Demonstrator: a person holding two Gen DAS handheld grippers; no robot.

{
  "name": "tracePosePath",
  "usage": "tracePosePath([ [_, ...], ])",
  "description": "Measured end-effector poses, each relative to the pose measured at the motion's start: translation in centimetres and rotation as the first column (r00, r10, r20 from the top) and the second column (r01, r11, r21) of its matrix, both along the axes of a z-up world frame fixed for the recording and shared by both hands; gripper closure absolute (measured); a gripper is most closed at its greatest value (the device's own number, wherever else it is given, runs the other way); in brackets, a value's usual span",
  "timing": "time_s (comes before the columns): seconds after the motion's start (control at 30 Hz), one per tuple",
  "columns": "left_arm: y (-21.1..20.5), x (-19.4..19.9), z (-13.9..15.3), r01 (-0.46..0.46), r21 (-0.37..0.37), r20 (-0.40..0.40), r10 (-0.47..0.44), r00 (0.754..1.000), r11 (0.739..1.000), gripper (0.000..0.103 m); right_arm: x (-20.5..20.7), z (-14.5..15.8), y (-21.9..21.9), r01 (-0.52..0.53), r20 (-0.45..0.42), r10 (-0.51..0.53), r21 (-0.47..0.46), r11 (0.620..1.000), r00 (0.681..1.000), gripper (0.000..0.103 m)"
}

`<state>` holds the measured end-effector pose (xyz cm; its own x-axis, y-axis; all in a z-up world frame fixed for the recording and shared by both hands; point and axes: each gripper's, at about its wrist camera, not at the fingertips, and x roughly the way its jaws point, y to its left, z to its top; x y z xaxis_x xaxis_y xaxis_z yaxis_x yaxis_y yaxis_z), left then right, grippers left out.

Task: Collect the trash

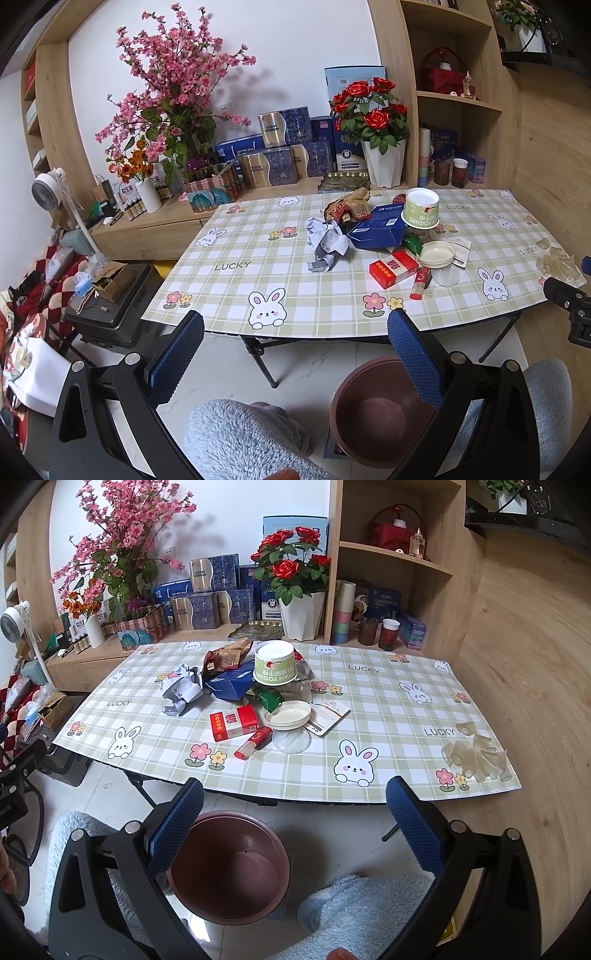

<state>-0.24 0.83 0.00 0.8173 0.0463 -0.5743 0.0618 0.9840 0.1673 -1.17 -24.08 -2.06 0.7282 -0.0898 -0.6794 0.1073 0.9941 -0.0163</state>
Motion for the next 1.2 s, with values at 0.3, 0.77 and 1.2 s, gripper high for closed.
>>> tracePosePath([
  [0.3,0.38,0.03,0.15,-0.011,0.002,0.005,0.011,1.000,1.000,0.006,0.01,-0.01,0.16,-0.002,-0.002,0.002,-0.004,1.000,1.000,0.006],
  [0.77,0.48,-0.05,0.19,-0.010,0.001,0.005,0.010,1.000,1.000,0.006,0.01,0.00,0.26,-0.004,-0.001,0.004,-0.008,1.000,1.000,0.006],
  [1.2,0.62,0.01,0.19,-0.010,-0.002,0.002,0.010,1.000,1.000,0.006,0.04,-0.08,0.39,-0.008,0.001,0.008,0.002,1.000,1.000,0.006],
])
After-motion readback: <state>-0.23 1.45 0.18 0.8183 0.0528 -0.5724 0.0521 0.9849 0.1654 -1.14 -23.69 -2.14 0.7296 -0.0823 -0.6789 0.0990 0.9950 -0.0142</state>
